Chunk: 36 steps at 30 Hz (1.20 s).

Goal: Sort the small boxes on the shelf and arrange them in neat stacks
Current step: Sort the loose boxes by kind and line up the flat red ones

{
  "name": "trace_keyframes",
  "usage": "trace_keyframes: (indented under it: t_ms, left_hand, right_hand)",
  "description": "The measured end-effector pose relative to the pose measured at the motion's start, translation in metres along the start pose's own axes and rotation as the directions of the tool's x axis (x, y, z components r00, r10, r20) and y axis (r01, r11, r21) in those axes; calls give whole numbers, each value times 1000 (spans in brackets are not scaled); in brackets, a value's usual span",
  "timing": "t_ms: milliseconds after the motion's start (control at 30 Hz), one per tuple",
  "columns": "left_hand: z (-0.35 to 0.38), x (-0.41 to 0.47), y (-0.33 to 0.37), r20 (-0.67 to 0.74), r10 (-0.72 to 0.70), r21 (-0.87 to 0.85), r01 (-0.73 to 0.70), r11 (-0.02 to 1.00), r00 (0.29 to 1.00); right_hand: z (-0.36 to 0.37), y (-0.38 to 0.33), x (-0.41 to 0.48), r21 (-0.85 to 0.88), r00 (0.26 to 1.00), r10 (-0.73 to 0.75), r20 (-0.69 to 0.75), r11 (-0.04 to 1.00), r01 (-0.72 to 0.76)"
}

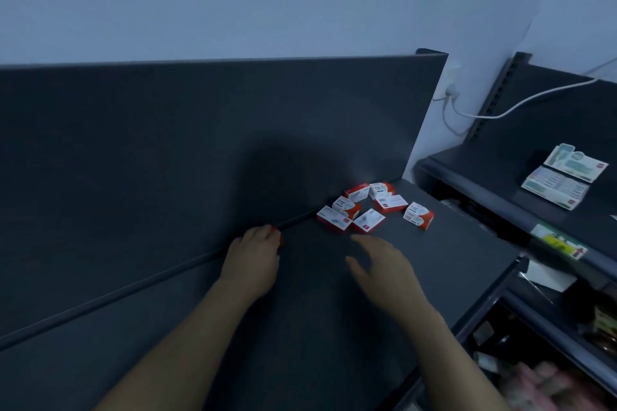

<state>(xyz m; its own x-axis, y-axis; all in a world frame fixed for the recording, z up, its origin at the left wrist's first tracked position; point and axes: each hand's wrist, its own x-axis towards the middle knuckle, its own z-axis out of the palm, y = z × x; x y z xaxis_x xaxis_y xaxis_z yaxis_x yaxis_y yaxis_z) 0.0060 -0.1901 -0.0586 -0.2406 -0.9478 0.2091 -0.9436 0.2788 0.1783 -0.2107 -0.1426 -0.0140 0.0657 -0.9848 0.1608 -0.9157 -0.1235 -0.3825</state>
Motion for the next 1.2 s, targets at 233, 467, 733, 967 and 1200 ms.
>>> trace_keyframes:
  t_ms: [233, 467, 733, 967, 1200]
  left_hand:
    - [9, 0, 26, -83, -123, -64, 118, 991, 989]
    - [10, -8, 31, -29, -221, -80, 218, 973, 975]
    - [9, -23, 33, -47, -350, -164, 338, 927, 936]
    - [-8, -49, 35, -133, -428, -205, 398, 894, 894]
    - [-42, -113, 14, -186, -518, -178, 490, 853, 835]
  right_hand:
    - [5, 41, 61, 39, 994, -109, -7, 993, 109]
    - [31, 62, 119, 7, 998, -66, 12, 998, 66]
    - [40, 61, 132, 42, 999, -34, -19, 998, 35]
    - [27, 19, 92, 319, 968, -231, -100, 914, 251]
    - [35, -46, 43, 368, 898, -438, -33, 830, 419]
